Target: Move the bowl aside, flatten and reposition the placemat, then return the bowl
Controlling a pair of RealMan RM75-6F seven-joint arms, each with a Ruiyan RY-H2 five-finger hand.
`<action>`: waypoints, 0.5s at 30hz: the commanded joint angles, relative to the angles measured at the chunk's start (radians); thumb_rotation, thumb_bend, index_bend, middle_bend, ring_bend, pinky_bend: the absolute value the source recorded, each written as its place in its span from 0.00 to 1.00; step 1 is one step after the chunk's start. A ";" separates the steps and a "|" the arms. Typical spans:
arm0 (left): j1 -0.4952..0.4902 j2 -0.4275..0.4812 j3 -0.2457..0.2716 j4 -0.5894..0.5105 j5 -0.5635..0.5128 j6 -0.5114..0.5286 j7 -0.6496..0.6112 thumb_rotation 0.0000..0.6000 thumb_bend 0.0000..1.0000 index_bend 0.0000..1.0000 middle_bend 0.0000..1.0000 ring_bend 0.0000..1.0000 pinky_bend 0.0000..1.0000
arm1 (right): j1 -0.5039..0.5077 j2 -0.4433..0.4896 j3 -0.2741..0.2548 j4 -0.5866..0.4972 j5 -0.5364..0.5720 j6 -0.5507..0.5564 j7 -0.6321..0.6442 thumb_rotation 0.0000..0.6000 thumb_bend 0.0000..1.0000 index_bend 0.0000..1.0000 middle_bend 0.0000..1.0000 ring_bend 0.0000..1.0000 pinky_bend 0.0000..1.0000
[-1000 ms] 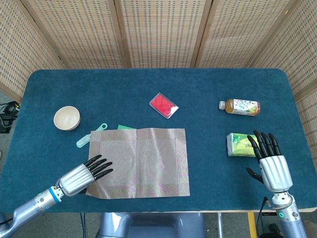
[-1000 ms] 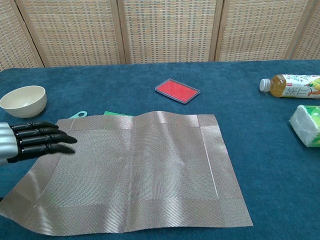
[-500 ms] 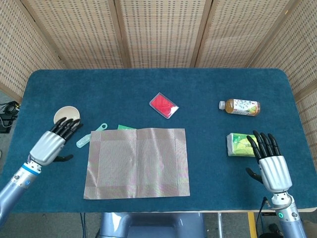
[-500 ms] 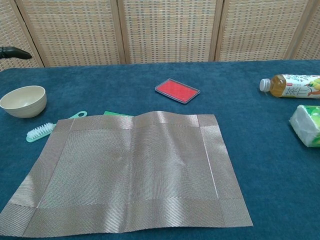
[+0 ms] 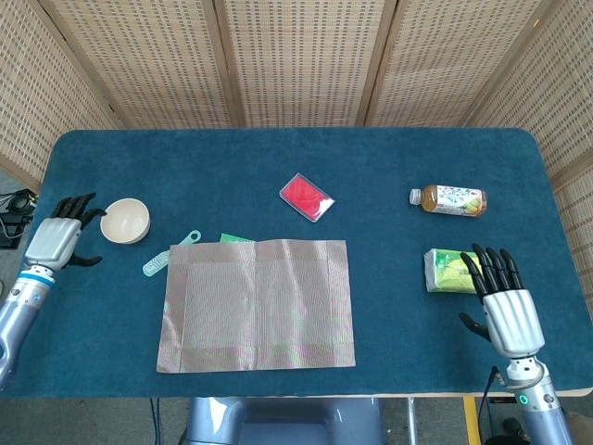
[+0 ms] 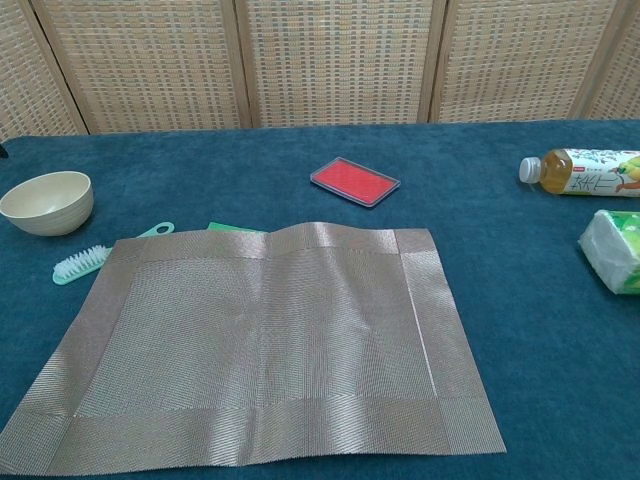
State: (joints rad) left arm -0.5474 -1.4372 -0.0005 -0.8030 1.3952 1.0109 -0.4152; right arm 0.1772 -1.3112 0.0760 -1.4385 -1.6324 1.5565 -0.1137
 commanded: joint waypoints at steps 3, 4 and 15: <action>-0.029 -0.099 -0.007 0.137 -0.010 -0.107 -0.068 1.00 0.06 0.27 0.00 0.00 0.00 | 0.002 -0.002 0.001 0.003 0.003 -0.004 0.000 1.00 0.00 0.02 0.00 0.00 0.00; -0.034 -0.112 -0.008 0.156 -0.008 -0.118 -0.076 1.00 0.09 0.28 0.00 0.00 0.00 | 0.002 -0.003 0.001 0.004 0.003 -0.005 0.000 1.00 0.00 0.02 0.00 0.00 0.00; -0.087 -0.225 -0.021 0.313 0.006 -0.210 -0.119 1.00 0.48 0.51 0.00 0.00 0.00 | 0.004 -0.005 0.002 0.007 0.012 -0.013 0.003 1.00 0.00 0.02 0.00 0.00 0.00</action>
State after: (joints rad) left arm -0.6257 -1.6495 -0.0168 -0.5049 1.4001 0.8105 -0.5289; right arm 0.1808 -1.3159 0.0781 -1.4313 -1.6208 1.5440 -0.1104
